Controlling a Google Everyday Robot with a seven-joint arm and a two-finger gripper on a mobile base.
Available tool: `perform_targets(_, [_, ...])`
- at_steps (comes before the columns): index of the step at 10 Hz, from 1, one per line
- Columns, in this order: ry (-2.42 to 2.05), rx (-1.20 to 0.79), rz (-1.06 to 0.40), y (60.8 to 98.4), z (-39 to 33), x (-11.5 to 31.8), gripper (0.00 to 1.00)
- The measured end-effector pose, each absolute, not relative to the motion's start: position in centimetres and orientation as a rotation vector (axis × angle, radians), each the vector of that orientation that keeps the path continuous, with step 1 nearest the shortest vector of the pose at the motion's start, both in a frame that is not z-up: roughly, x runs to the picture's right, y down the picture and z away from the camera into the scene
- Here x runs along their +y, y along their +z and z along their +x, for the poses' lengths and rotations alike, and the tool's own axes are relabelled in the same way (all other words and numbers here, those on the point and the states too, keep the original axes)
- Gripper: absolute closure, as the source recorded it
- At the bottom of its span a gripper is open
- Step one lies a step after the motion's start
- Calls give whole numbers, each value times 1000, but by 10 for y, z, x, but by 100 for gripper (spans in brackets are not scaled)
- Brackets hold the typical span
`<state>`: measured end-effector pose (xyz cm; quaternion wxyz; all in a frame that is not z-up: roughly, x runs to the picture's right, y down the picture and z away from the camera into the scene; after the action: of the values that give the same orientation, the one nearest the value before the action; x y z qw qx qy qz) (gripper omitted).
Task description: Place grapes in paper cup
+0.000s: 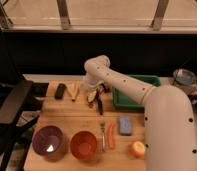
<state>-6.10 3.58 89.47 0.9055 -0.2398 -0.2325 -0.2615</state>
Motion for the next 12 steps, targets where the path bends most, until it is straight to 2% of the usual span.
perform_targets(5, [-527,-441,-537,932,-47,57,37])
perform_targets(10, [-508,-433,-568,965,-41,60,37])
perform_targets(12, [-512,-440,-584,972,-41,64,46])
